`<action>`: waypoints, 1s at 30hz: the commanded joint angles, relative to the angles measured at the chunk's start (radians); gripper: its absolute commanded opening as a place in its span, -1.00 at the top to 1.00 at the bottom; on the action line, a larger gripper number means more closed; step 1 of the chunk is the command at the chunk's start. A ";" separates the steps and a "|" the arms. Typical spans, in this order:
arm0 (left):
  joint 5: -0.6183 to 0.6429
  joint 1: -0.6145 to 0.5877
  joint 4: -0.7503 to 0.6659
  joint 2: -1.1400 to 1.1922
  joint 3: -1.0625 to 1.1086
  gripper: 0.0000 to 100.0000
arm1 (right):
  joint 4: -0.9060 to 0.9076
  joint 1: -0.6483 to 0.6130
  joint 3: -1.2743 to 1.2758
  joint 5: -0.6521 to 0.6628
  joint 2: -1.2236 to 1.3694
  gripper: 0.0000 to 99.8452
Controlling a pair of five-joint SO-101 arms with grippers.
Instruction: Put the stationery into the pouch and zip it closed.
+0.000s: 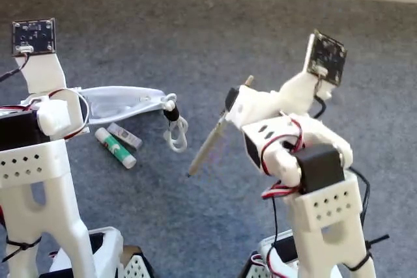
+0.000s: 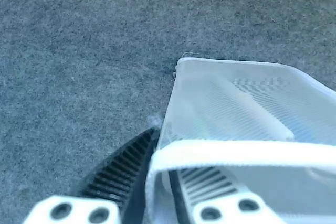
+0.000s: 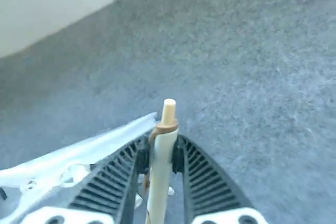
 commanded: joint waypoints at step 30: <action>0.005 -0.015 -0.008 0.015 0.012 0.99 | -0.475 -0.008 0.444 -0.034 -0.469 0.99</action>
